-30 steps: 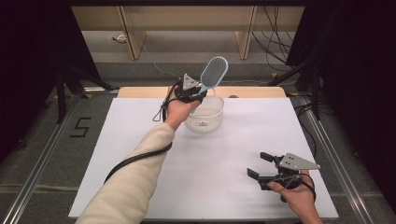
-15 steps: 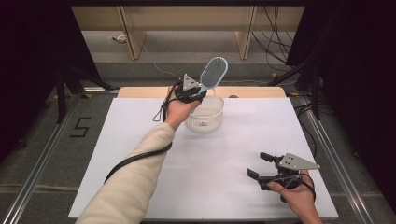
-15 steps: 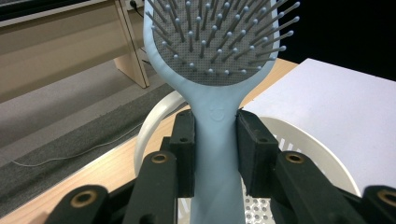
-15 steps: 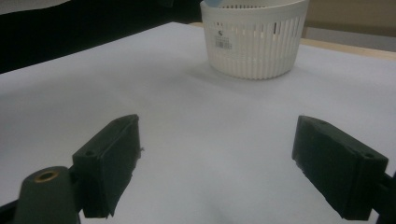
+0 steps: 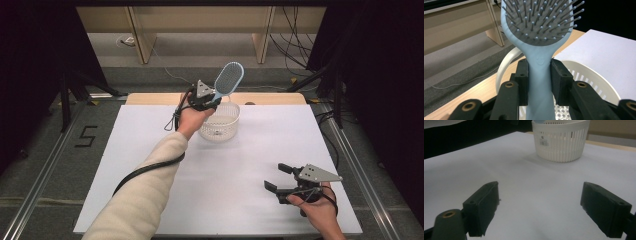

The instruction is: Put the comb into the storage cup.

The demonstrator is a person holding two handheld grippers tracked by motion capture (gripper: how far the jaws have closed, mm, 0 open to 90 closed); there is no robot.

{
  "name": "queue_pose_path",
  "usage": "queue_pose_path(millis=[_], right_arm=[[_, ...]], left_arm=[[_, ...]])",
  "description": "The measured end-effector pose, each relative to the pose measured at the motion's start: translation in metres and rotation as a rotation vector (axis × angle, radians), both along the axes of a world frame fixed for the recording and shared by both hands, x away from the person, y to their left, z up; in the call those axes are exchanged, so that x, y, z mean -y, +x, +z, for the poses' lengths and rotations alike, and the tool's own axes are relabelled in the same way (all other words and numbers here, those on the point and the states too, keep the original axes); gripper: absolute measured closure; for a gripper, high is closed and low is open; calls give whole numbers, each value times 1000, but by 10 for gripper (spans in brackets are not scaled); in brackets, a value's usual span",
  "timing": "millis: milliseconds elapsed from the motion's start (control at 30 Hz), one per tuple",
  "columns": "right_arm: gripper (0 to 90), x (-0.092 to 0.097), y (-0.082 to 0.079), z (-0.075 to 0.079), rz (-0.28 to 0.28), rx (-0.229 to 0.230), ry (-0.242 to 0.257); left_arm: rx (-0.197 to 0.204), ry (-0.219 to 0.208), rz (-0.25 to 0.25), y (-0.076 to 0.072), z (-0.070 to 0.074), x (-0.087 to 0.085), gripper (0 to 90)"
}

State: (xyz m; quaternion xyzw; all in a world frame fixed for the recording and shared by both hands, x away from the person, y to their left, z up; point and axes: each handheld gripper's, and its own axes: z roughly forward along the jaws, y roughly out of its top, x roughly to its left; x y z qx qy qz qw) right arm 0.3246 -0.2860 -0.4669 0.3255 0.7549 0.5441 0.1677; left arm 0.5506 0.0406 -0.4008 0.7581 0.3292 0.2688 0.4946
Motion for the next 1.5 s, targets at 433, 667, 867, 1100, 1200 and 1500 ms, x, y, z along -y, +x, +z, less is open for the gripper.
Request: queue_pose_path(millis=[433,667,867,1100,1200,1500], right_arm=[[163,0,0,0,2,-2,-1],[163,0,0,0,2,1,0],[163,0,0,0,2,0,1],[163,0,0,0,2,0,0],[163,0,0,0,2,1,0],[163,0,0,0,1,0,1]], left_arm=[[-6,1,0,1,-3,2,694],[-9,4,1,2,-5,2,695],[-8,-3,-2,2,-6,2,694],[-4,5,-5,2,-5,4,694],[-2,8,-7,3,-6,4,694],[-6,5,-10,3,-7,6,694]])
